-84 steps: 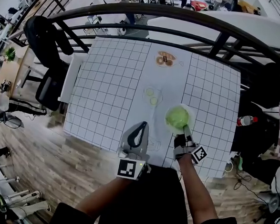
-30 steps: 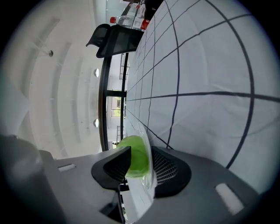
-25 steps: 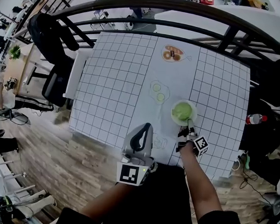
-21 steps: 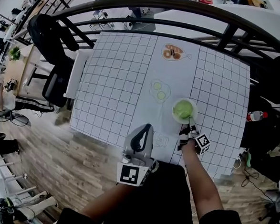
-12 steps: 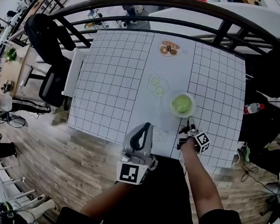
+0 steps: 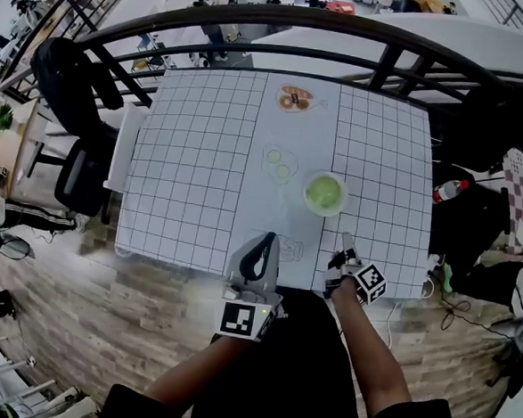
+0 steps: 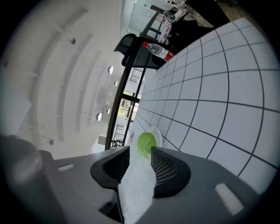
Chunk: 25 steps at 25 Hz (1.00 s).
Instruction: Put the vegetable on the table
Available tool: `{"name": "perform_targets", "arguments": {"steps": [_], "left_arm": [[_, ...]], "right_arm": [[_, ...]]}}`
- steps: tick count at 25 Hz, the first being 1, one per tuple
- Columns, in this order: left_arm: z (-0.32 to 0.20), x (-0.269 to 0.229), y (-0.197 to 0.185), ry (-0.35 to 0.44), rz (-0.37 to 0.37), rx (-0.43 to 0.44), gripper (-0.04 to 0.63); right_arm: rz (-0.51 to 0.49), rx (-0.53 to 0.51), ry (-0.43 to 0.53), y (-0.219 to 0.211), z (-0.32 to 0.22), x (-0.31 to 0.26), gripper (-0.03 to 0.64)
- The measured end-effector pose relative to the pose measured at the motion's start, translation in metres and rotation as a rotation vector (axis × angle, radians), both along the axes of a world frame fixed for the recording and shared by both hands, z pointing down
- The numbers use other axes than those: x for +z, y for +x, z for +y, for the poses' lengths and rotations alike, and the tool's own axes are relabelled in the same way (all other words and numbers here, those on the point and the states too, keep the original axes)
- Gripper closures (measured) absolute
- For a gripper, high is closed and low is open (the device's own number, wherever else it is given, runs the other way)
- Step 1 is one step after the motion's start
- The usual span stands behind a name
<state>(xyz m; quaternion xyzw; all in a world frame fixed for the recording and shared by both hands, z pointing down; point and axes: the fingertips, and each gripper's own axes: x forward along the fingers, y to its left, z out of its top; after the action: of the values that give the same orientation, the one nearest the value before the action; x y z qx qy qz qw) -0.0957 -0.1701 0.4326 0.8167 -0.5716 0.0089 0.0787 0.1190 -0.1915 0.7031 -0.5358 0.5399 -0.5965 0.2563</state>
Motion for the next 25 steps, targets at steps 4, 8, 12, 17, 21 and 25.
{"name": "perform_targets", "arguments": {"steps": [4, 8, 12, 17, 21, 25], "left_arm": [[0.009, 0.017, -0.004, -0.033, 0.003, 0.036, 0.588], [0.018, 0.023, 0.004, -0.028, 0.037, 0.113, 0.588], [0.022, 0.020, 0.005, -0.049, 0.072, 0.169, 0.588], [0.016, -0.001, -0.002, -0.018, 0.089, 0.134, 0.588], [0.025, -0.007, 0.005, -0.049, 0.092, 0.130, 0.588], [0.032, -0.011, 0.037, -0.040, 0.077, 0.155, 0.588]], "right_arm": [[0.038, 0.010, 0.102, 0.001, 0.006, -0.057, 0.480], [0.014, 0.095, 0.104, 0.007, 0.024, -0.097, 0.504], [0.067, 0.087, 0.126, -0.008, 0.043, -0.133, 0.583], [0.189, 0.003, 0.222, -0.024, 0.044, -0.180, 0.621], [0.384, -0.116, 0.272, -0.025, 0.057, -0.208, 0.621], [0.623, -0.222, 0.379, -0.019, 0.058, -0.244, 0.621]]}}
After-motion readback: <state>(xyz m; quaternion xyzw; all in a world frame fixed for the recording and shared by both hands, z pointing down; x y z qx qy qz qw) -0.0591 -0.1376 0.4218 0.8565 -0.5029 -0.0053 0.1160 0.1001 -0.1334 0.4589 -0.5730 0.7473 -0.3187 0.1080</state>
